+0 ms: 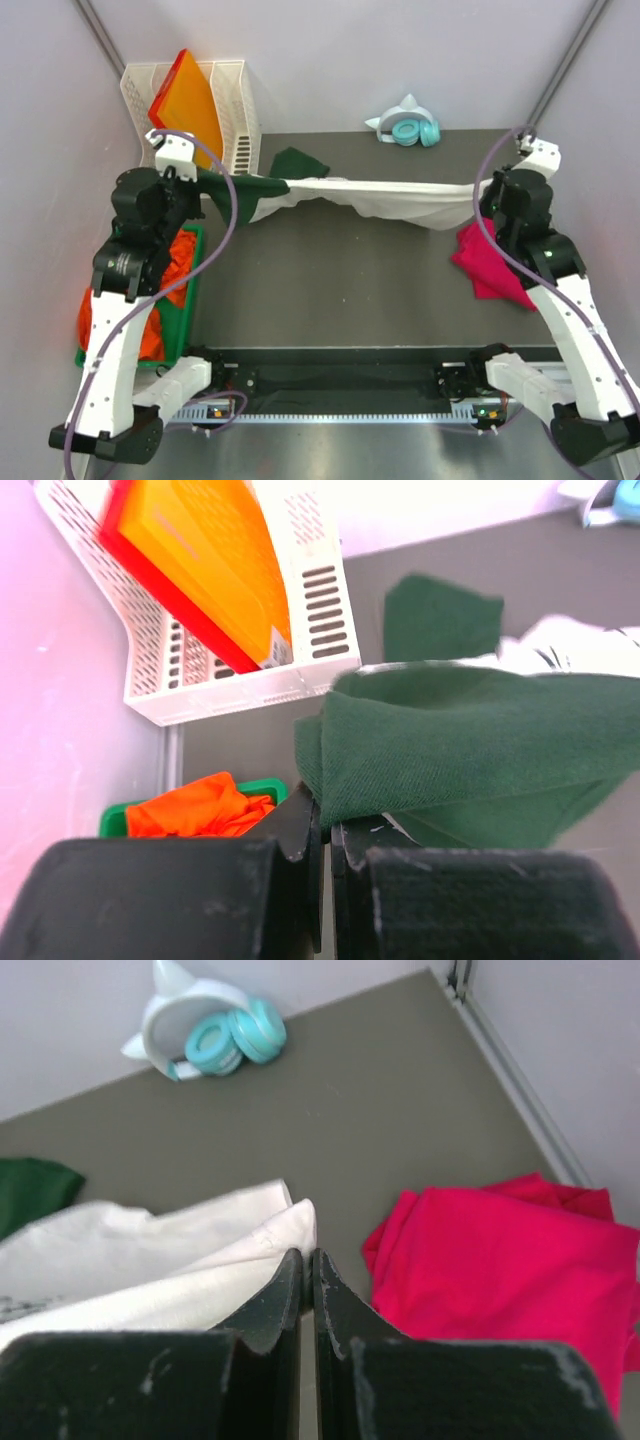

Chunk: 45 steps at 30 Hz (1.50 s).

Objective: Fold and stack the t-shirts

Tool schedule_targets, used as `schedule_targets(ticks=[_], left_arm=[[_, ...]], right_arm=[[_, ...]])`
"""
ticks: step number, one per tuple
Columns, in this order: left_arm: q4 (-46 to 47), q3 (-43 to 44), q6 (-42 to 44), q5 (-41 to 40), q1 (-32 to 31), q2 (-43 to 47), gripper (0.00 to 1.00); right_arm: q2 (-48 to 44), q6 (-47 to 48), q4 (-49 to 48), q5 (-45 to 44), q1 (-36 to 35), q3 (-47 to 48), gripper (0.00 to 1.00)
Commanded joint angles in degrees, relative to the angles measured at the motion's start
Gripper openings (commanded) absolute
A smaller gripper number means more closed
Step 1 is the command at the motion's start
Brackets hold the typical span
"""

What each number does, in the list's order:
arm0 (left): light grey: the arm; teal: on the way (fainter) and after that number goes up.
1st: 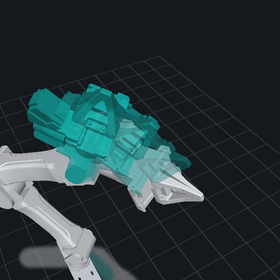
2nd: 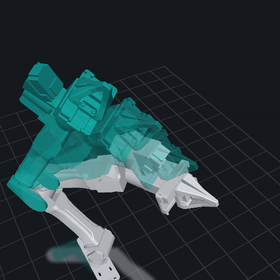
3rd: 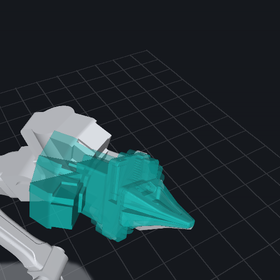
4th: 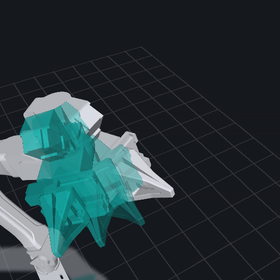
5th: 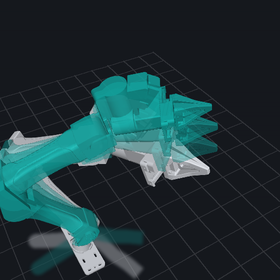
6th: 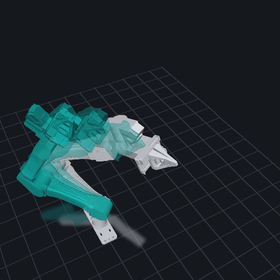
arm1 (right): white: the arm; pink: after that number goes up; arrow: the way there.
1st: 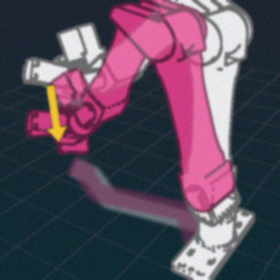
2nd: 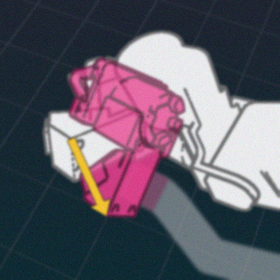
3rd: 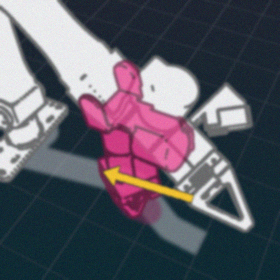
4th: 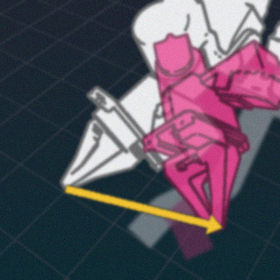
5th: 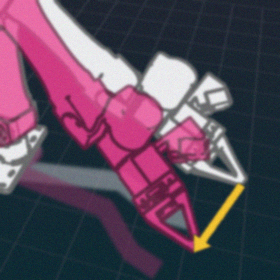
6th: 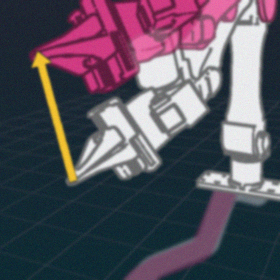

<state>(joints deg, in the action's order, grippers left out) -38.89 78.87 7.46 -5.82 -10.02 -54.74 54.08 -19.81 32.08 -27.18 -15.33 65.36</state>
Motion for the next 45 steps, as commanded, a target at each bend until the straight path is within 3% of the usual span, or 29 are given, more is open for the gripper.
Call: schedule_targets(ticks=[1, 9, 21, 26, 31, 34, 37, 38, 42, 45], left_arm=[[-2.50, 5.85, 0.53, -5.16, 0.88, 3.67, 0.00], [-4.17, 14.63, 1.50, -5.16, 0.88, 5.17, 0.00], [-1.89, 24.48, 3.52, -7.09, 0.71, 5.88, 0.00], [1.71, 18.28, 5.36, -9.55, 0.70, 2.02, 0.00], [12.50, 12.18, 5.03, -10.09, 0.79, -8.34, 0.00], [15.24, 17.26, 2.74, -10.08, 0.79, -18.53, 0.00], [15.43, 29.64, 2.29, -10.35, 0.88, -30.75, 0.00], [14.04, 37.77, 2.29, -10.09, 0.88, -33.56, 0.00], [8.32, 59.26, 1.94, -9.12, 0.88, -45.78, 0.00], [8.74, 61.15, 1.15, -8.07, 0.88, -43.72, 0.00]], right_arm=[[-4.69, 5.75, 6.15, -7.09, -0.31, 7.65, 0.00], [-5.57, 4.17, 10.20, -5.26, -1.28, 16.98, 0.00], [-0.22, 5.31, 14.15, -4.55, -2.25, 40.09, 0.00], [4.00, 5.48, 10.49, -4.64, -2.25, 36.52, 0.00], [12.87, 7.42, 3.18, -8.06, -1.98, 30.70, 0.00], [22.53, 8.38, 1.15, -8.77, -0.67, 37.71, 0.00], [33.78, 10.32, 2.72, -9.38, 0.21, 52.02, 0.00], [37.02, 10.58, 2.47, -9.56, 0.22, 55.28, 0.00], [39.08, 10.41, 2.47, -8.16, -0.31, 66.46, 0.00], [35.40, 12.25, 0.97, -9.55, -2.15, 63.24, 0.00]])
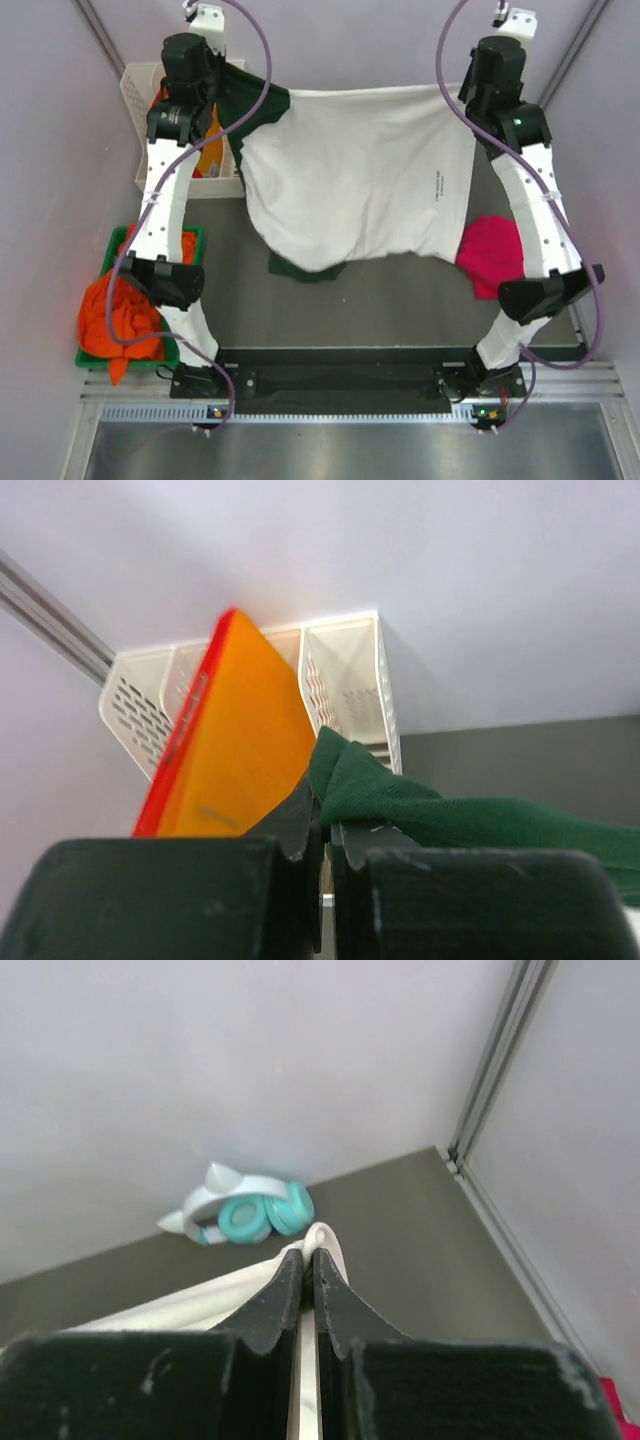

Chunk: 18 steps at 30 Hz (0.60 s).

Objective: Fold and stack the t-shirts

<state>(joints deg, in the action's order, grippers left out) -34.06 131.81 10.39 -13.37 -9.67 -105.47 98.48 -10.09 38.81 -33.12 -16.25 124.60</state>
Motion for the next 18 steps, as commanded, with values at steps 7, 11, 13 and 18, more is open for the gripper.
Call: schedule_targets(ticks=[7, 11, 13, 18], left_arm=[[11.03, -27.62, -5.03, 1.23, 0.53, 27.66, 0.00], [6.66, -47.65, -7.31, 5.01, 0.53, 43.89, 0.00], [1.76, -52.15, -7.40, 7.64, 0.44, 49.19, 0.00], [-8.20, -49.38, -7.06, 7.39, 0.53, 59.67, 0.00]], right_arm=[[-24.10, 1.04, -9.62, -4.41, -2.12, -23.57, 0.00], [-37.96, -0.11, -9.37, -7.46, -5.19, -39.05, 0.00], [-44.47, -0.37, -6.75, -8.71, -7.29, -44.60, 0.00], [-52.42, 0.24, 0.56, -11.96, -8.36, -43.40, 0.00]])
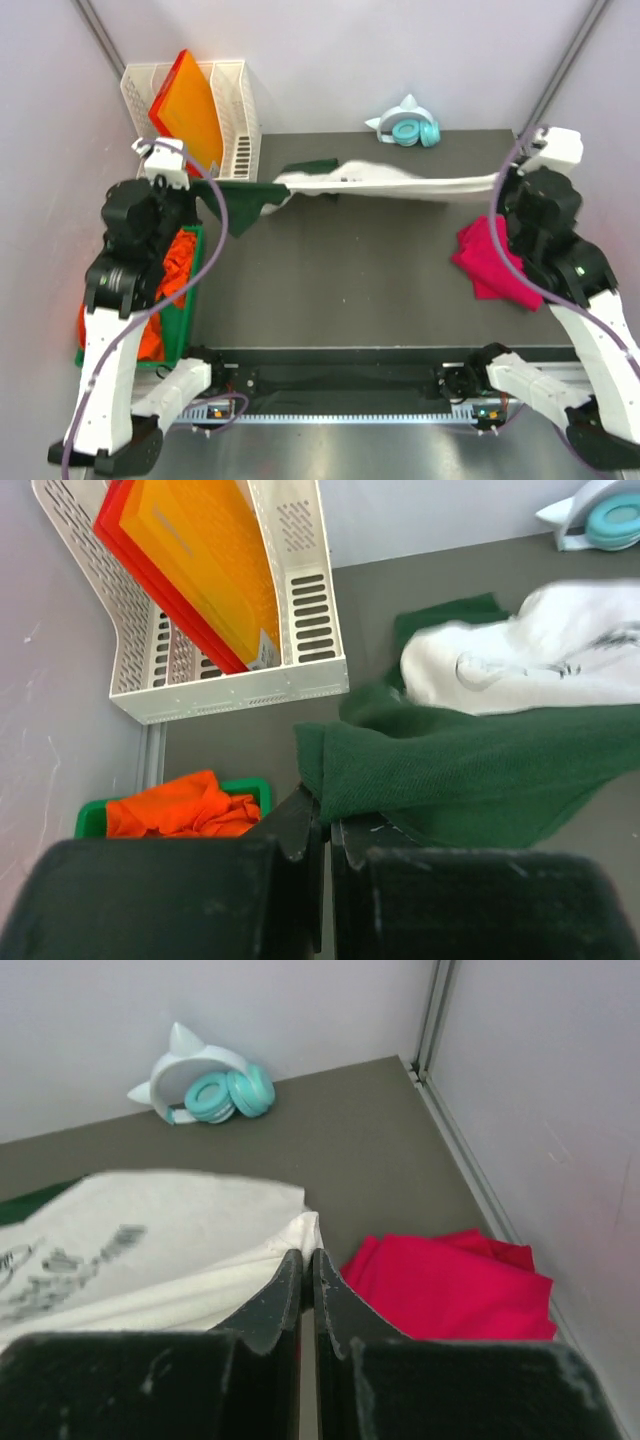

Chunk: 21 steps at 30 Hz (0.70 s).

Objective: Fold and stack the t-shirts

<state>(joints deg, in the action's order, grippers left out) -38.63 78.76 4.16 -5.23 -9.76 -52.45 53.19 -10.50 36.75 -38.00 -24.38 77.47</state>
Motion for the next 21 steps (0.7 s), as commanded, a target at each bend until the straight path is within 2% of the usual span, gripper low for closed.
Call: schedule_targets(ticks=[1, 5, 7, 11, 16, 19, 21], left_arm=[[-4.69, 6.81, -0.74, -1.00, 0.53, 7.09, 0.00], [-8.30, 17.02, 0.23, -2.32, 0.53, 3.50, 0.00], [-7.34, 19.66, 0.84, -2.94, 0.53, 1.22, 0.00], [-3.30, 18.63, 2.34, -3.38, 0.62, -2.04, 0.00], [6.27, 10.55, 2.69, -3.47, 0.62, -7.30, 0.00], [12.24, 8.43, 3.04, -3.21, 0.62, -14.14, 0.00], [14.37, 11.65, 3.22, -3.55, 0.62, -19.33, 0.00]], right_arm=[[-7.40, 1.44, 4.54, -7.44, -0.31, 5.22, 0.00], [-5.29, 3.03, 6.49, -7.88, -0.32, 15.49, 0.00], [-3.28, 3.56, 5.44, -7.53, -0.40, 17.35, 0.00], [-0.28, 3.47, 2.28, -6.65, -0.32, 16.06, 0.00], [5.06, 1.98, -4.30, -4.90, 1.43, 9.29, 0.00], [11.46, 0.23, -7.57, 2.89, 7.66, 7.08, 0.00], [16.13, -1.09, -8.44, 5.64, 12.05, 9.70, 0.00]])
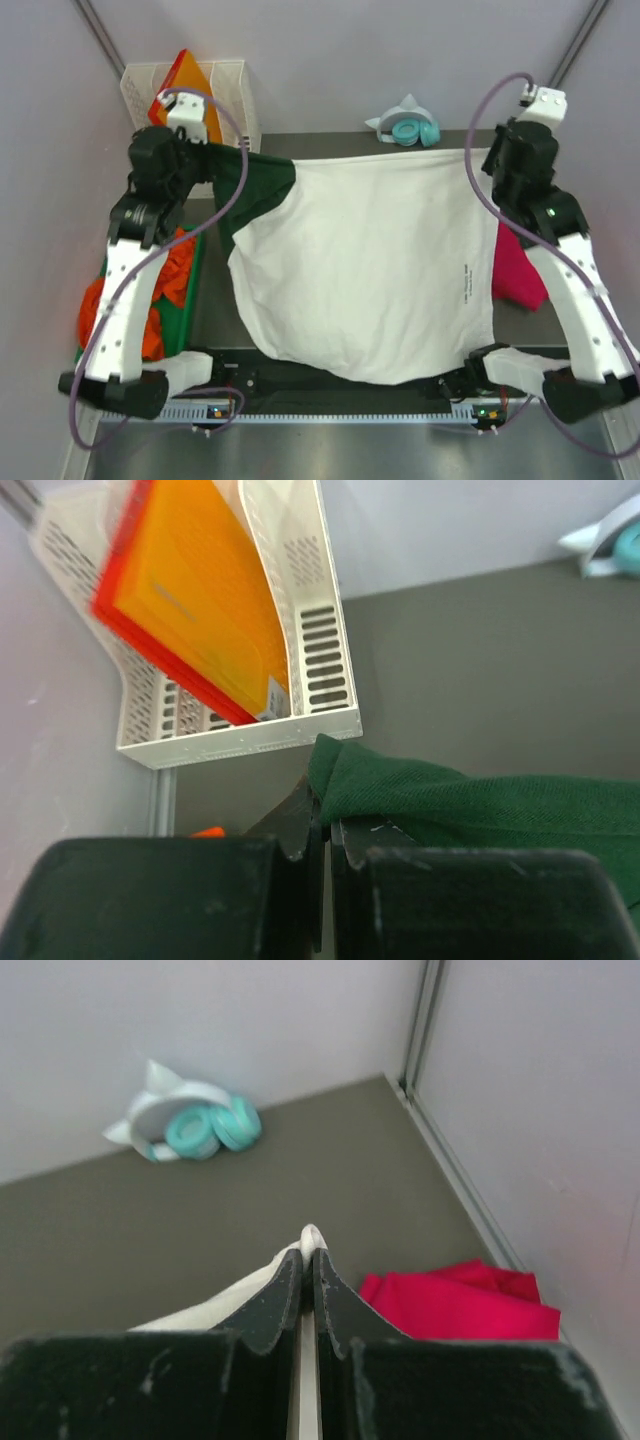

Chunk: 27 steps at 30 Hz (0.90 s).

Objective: Fold and stack the t-shirts

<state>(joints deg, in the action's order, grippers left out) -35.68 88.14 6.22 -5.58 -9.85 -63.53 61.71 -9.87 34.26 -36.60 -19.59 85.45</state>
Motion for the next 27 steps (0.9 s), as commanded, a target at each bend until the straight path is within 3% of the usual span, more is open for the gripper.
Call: schedule_targets(ticks=[1, 5, 8, 9, 10, 14, 18, 22, 25, 26, 27], left_arm=[[12.03, 4.48, 1.25, -2.60, 0.79, -14.28, 0.00], [11.78, 19.93, 0.11, -3.20, 1.06, -31.09, 0.00], [6.86, 45.79, -2.17, -4.17, 1.15, -45.51, 0.00], [6.77, 49.90, -2.26, -4.35, 0.88, -49.98, 0.00], [7.64, 52.72, -0.78, -4.52, 0.53, -51.07, 0.00], [11.32, 62.24, 3.62, -4.70, -0.88, -52.14, 0.00], [17.99, 53.03, 3.54, -5.40, 0.43, -42.50, 0.00], [18.98, 45.13, -0.85, -4.17, 2.55, -37.38, 0.00], [22.84, 28.63, -1.21, -3.74, 2.64, -31.50, 0.00], [23.55, 18.75, -1.12, -3.21, 2.64, -29.92, 0.00], [24.34, 13.86, -1.12, -2.86, 2.64, -26.68, 0.00]], right_arm=[[12.51, -1.82, -6.05, 5.47, 8.33, 5.31, 0.00], [26.06, 0.19, -6.05, 5.22, 9.66, 19.55, 0.00], [35.21, -0.32, -4.83, 6.10, 9.84, 31.50, 0.00], [38.36, -0.76, -4.38, 6.62, 9.84, 34.66, 0.00], [39.35, -0.68, -4.20, 7.59, 9.58, 40.00, 0.00], [37.70, 2.12, -7.36, 7.25, 6.51, 44.72, 0.00], [30.86, 5.47, -9.56, 3.74, 2.99, 40.86, 0.00], [23.38, 6.27, -15.00, 1.80, 1.67, 25.94, 0.00], [18.81, 4.69, -18.08, 1.53, 1.84, 12.67, 0.00], [17.58, 3.46, -20.35, 1.53, 1.67, 8.63, 0.00], [15.30, 2.84, -21.33, 1.53, 1.75, 0.59, 0.00]])
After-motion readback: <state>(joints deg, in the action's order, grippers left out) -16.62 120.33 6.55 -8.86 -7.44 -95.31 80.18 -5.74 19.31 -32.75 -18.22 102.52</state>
